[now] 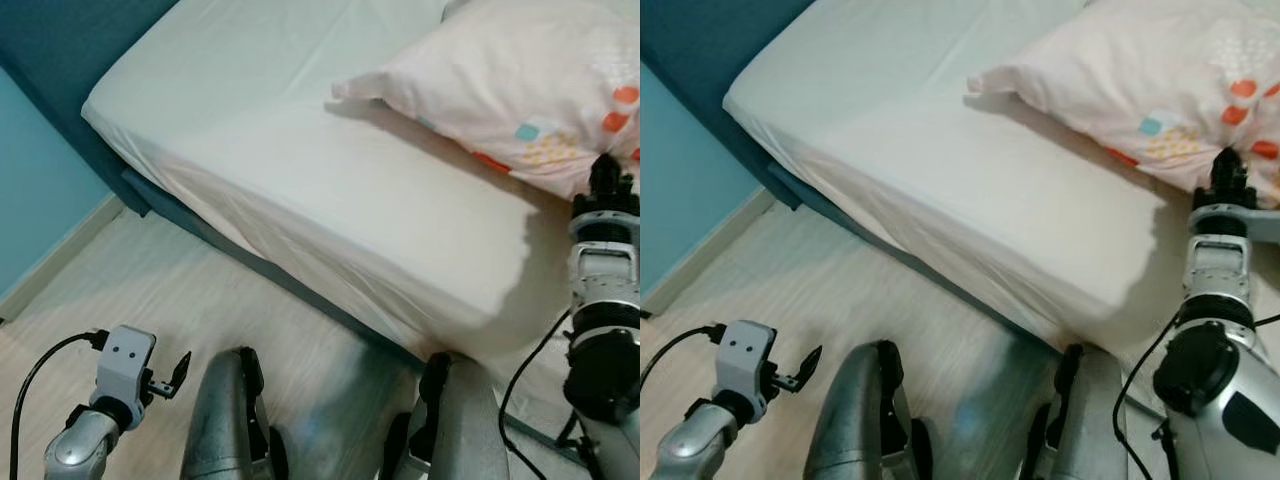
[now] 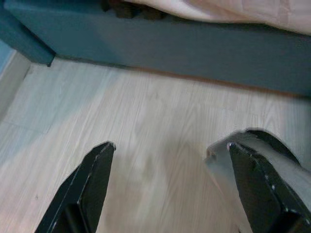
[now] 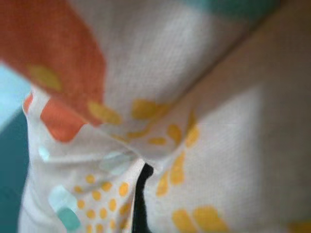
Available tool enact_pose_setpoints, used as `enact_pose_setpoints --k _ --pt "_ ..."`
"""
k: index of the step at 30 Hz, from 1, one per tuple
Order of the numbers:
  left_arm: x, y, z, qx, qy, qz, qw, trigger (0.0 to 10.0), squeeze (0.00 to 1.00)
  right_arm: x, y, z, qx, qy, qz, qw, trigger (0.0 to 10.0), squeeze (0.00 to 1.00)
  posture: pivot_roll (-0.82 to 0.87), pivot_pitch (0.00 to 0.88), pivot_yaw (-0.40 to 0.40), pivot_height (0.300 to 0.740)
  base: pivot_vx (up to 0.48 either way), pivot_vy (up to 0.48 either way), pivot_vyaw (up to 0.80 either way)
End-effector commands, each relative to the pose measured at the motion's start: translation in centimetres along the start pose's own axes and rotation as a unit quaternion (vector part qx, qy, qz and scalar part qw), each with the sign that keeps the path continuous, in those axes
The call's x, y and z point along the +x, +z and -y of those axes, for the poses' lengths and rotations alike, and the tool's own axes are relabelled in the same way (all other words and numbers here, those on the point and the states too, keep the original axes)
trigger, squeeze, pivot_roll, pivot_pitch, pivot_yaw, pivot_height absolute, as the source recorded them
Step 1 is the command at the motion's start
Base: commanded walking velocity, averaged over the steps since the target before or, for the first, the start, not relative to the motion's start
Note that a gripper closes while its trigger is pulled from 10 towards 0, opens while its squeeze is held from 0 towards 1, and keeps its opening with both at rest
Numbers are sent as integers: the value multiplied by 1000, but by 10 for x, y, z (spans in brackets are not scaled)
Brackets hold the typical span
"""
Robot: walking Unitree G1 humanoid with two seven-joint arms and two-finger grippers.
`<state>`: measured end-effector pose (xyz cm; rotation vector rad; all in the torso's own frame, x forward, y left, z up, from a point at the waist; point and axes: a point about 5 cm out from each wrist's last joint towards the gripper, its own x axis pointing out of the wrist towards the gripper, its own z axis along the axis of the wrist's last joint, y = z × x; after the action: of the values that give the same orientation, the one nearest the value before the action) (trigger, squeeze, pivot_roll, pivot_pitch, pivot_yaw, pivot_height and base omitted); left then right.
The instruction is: Clean up the room
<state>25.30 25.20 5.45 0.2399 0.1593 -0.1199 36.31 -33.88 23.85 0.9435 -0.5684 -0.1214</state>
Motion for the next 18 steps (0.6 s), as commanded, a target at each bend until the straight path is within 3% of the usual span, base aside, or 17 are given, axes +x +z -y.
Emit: enact_pose_setpoints --k 1,2,3,5,6,12,13,18 --pt "0 -10 5 -4 1 -20 1000 10000 0 0 -2 1 -55 -7 -32 998 0 0 209 332 8 435 0 0 0" --pt "0 -10 5 -4 1 -20 1000 10000 0 0 -2 1 -55 -7 -32 998 0 0 209 332 8 435 0 0 0" --pt "9 -6 7 -11 5 -13 1000 10000 0 0 -8 0 -111 -8 -63 992 0 0 203 318 3 435 0 0 0" --pt "11 -5 7 -13 6 -11 1000 10000 0 0 -9 0 -123 -8 -70 990 0 0 203 318 3 435 0 0 0" --pt "24 2 10 -23 12 -2 1000 10000 0 2 -15 -8 -155 14 -87 984 0 0 164 260 -9 435 0 0 0" --pt "41 11 13 -39 21 6 999 10000 0 3 -20 -18 -169 45 -92 980 0 0 139 213 -10 435 0 0 0" --pt "48 16 14 -46 22 10 999 10000 0 0 -24 -23 -163 68 -94 980 0 0 110 161 5 440 0 0 0" --pt "64 31 14 -54 21 25 998 10000 0 -8 -21 -37 -146 103 -79 981 0 0 95 119 13 455 0 0 0"
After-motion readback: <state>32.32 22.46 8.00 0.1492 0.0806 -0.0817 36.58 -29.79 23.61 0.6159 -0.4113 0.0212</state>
